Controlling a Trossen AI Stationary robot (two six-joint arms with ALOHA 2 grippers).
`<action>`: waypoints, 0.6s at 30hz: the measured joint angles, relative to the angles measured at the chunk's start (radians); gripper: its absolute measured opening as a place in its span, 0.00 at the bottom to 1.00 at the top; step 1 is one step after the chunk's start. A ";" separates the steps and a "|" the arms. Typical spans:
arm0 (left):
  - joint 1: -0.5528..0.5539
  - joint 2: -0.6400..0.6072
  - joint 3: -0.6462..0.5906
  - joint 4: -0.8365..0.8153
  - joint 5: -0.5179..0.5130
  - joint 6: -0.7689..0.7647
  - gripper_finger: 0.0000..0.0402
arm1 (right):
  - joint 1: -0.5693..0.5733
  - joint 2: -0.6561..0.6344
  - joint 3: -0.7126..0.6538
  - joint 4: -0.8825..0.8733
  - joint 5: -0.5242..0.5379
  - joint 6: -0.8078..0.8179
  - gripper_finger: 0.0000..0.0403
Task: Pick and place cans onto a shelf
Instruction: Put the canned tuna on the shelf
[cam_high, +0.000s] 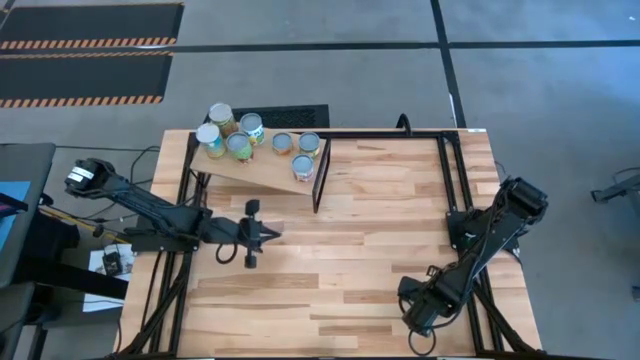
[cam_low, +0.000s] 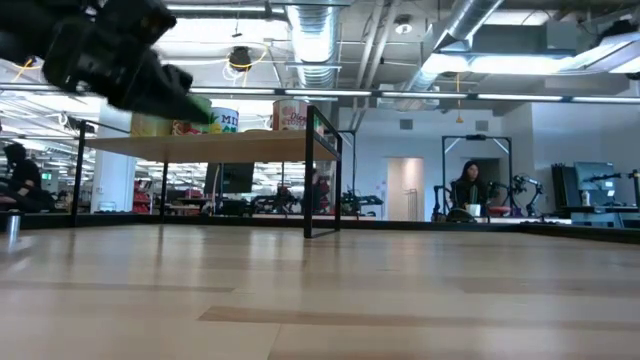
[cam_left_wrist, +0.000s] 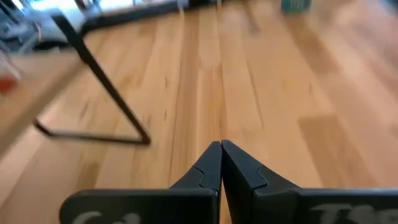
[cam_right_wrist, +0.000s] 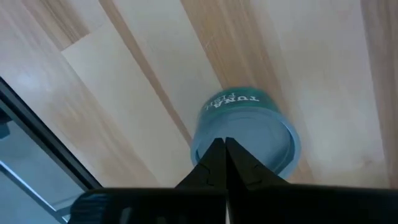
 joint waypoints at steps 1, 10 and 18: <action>0.000 0.000 0.000 -0.033 0.000 0.000 0.00 | 0.000 0.000 0.000 0.003 0.001 0.000 0.01; 0.001 0.000 0.000 -0.180 -0.002 -0.001 0.00 | -0.002 0.000 0.000 0.021 0.032 -0.008 0.01; 0.001 0.000 0.000 0.057 0.011 -0.217 0.00 | 0.002 0.000 0.000 0.016 0.030 -0.002 0.01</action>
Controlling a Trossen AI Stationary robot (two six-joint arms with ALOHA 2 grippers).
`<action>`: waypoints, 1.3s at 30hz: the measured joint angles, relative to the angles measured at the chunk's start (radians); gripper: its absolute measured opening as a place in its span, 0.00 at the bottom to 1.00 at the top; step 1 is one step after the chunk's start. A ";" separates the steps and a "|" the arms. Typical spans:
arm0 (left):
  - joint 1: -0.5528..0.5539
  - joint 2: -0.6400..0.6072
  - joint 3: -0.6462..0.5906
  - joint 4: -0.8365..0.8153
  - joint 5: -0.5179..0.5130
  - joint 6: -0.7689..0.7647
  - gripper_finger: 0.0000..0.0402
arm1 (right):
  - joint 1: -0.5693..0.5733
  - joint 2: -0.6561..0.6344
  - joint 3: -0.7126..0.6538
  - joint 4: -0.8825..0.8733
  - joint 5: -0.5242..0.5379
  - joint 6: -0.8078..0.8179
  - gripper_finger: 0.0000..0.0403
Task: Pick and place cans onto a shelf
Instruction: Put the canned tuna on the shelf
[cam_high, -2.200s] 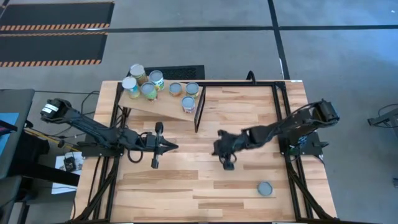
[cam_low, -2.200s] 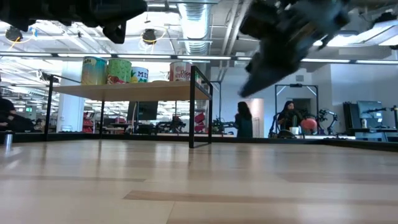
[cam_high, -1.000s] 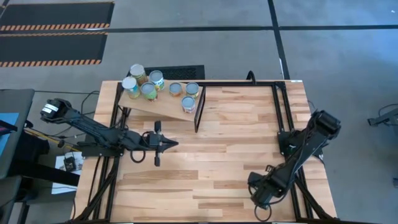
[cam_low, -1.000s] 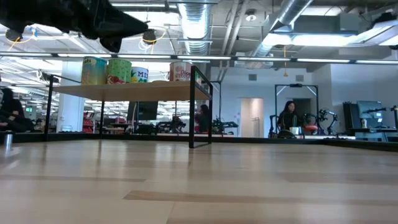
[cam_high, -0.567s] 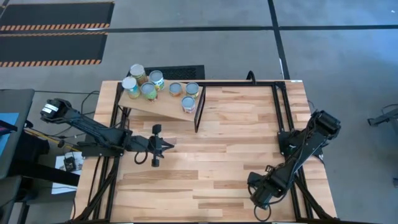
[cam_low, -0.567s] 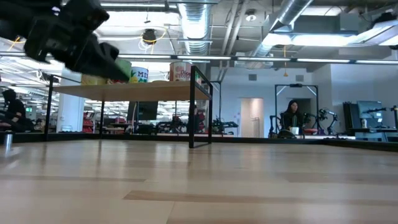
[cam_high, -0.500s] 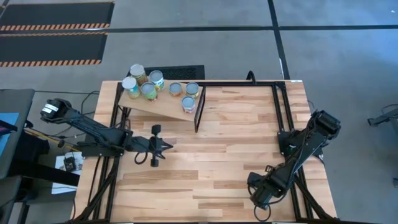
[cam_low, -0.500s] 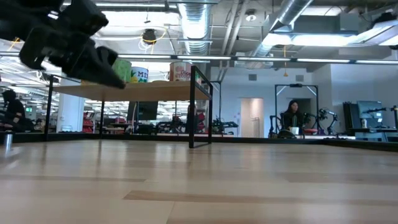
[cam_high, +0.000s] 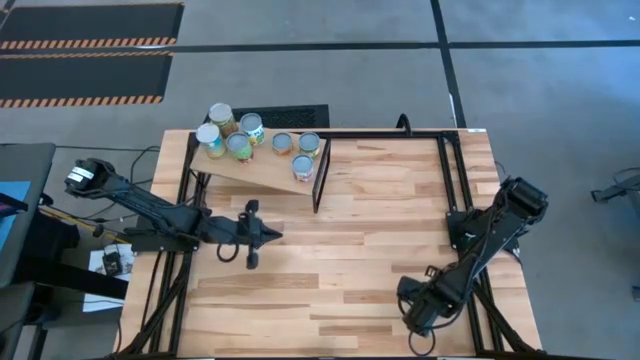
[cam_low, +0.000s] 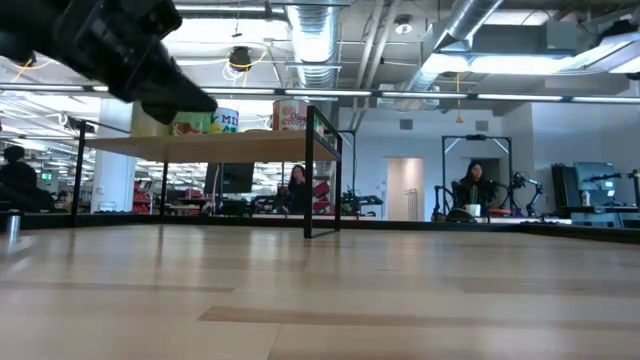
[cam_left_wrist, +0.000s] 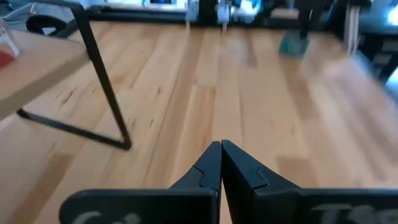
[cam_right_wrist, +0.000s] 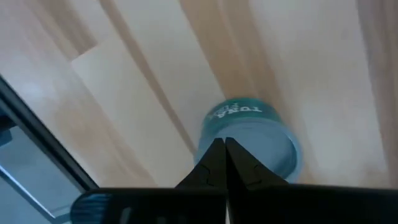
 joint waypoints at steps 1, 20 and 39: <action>0.000 0.000 0.000 0.019 0.000 -0.019 0.00 | -0.001 0.000 0.000 -0.008 -0.001 0.012 0.01; 0.001 0.000 0.000 0.027 -0.049 0.001 0.00 | -0.014 0.020 0.000 -0.057 -0.001 0.063 0.01; 0.001 0.000 0.000 0.027 -0.031 0.002 0.00 | -0.124 0.074 -0.001 0.241 0.177 -0.197 0.01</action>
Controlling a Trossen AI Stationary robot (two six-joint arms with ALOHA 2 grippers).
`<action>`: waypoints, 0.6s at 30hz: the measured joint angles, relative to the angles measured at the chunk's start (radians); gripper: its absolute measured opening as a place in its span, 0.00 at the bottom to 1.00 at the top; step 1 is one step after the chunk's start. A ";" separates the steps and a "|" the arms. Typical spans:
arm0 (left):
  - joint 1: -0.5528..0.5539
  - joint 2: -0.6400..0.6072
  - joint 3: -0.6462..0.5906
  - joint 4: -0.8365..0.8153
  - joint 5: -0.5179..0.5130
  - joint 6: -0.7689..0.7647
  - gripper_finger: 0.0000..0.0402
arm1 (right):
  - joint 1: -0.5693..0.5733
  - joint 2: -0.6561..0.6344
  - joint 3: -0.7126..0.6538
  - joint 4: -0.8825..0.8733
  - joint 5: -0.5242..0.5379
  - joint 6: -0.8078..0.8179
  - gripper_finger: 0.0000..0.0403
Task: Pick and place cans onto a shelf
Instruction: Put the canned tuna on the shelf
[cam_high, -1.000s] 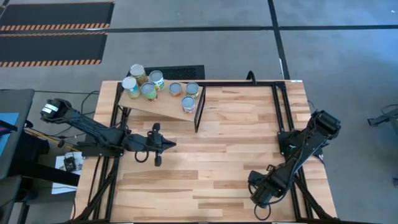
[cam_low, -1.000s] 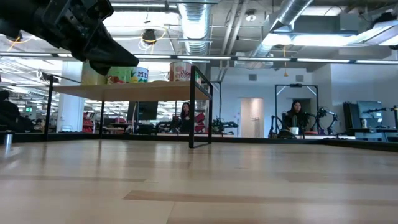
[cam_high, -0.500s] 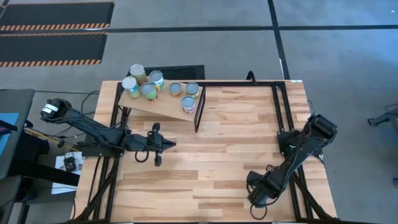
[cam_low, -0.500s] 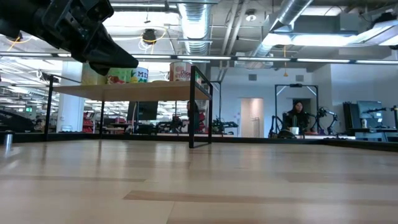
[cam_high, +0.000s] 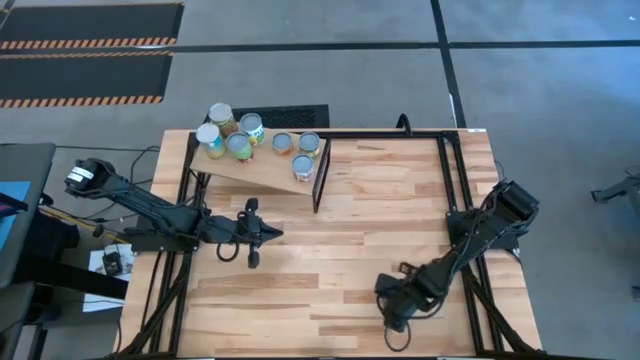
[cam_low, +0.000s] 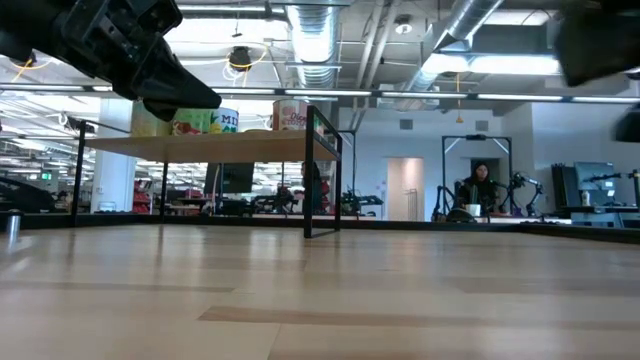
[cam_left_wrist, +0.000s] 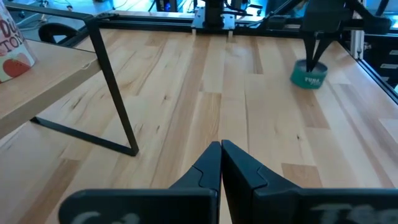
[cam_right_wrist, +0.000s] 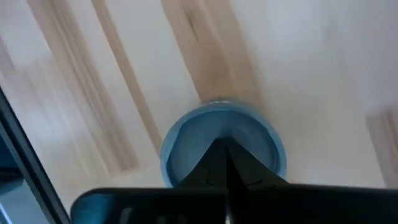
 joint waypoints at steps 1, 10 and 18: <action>0.000 0.000 0.000 0.000 0.000 0.000 0.00 | -0.017 0.003 0.000 0.020 0.011 -0.031 0.01; 0.000 0.000 0.000 -0.019 0.000 -0.001 0.00 | -0.191 0.098 0.005 0.307 0.018 -0.352 0.01; 0.000 0.000 0.000 -0.023 0.001 0.005 0.00 | -0.226 0.085 0.119 0.182 0.020 -0.497 0.13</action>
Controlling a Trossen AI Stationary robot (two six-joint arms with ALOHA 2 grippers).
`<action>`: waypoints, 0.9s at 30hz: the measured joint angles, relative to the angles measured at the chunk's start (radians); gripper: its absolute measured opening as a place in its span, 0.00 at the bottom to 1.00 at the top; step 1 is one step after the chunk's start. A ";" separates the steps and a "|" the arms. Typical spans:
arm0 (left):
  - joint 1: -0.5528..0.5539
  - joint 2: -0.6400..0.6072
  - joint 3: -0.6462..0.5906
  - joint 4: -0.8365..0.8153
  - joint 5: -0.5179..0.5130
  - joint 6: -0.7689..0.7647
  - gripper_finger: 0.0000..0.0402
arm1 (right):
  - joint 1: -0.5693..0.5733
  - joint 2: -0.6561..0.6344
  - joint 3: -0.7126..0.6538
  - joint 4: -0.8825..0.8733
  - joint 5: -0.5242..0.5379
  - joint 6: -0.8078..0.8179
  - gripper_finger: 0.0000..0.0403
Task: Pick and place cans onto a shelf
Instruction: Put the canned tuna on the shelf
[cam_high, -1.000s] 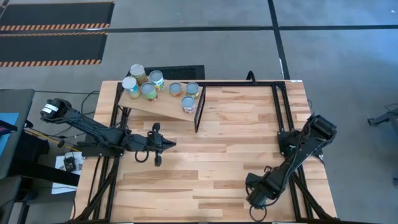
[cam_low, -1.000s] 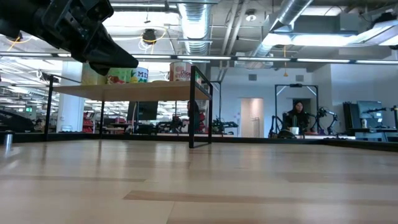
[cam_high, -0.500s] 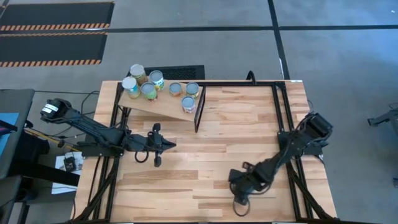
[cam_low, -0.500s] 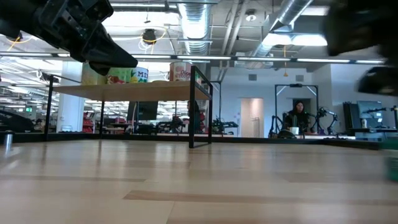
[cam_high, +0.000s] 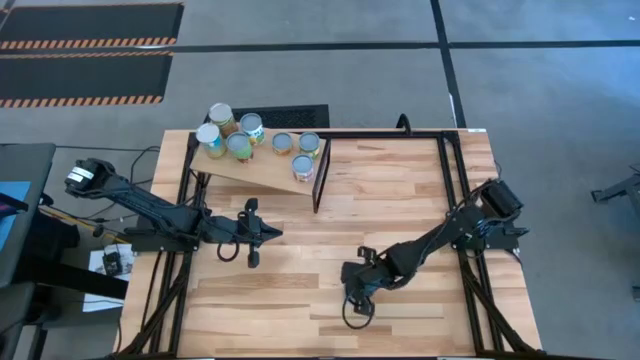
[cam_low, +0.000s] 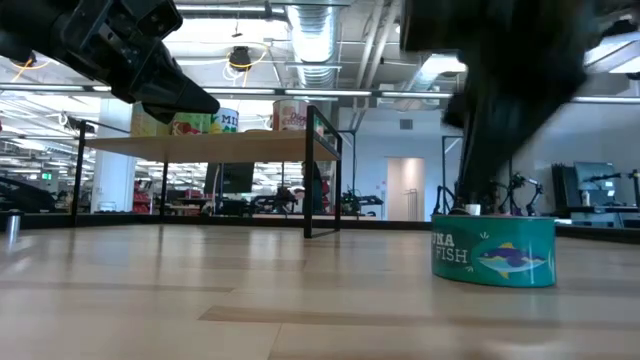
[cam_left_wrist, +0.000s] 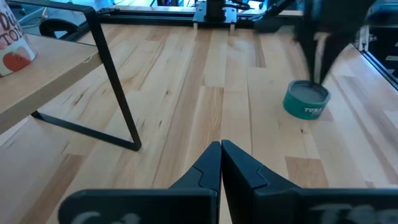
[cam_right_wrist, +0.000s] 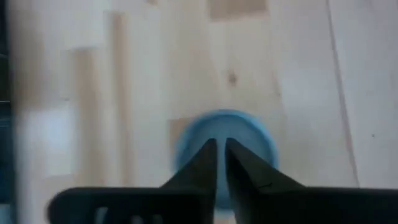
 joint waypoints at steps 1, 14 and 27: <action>0.000 0.000 0.000 0.000 0.000 0.000 0.00 | 0.006 -0.006 0.024 -0.027 -0.001 -0.004 0.16; 0.000 0.000 0.000 -0.017 0.000 0.003 0.00 | 0.113 0.037 0.080 -0.188 0.087 -0.102 0.44; 0.000 0.000 0.000 -0.015 0.000 0.016 0.00 | 0.082 0.115 0.085 -0.099 0.074 -0.297 0.13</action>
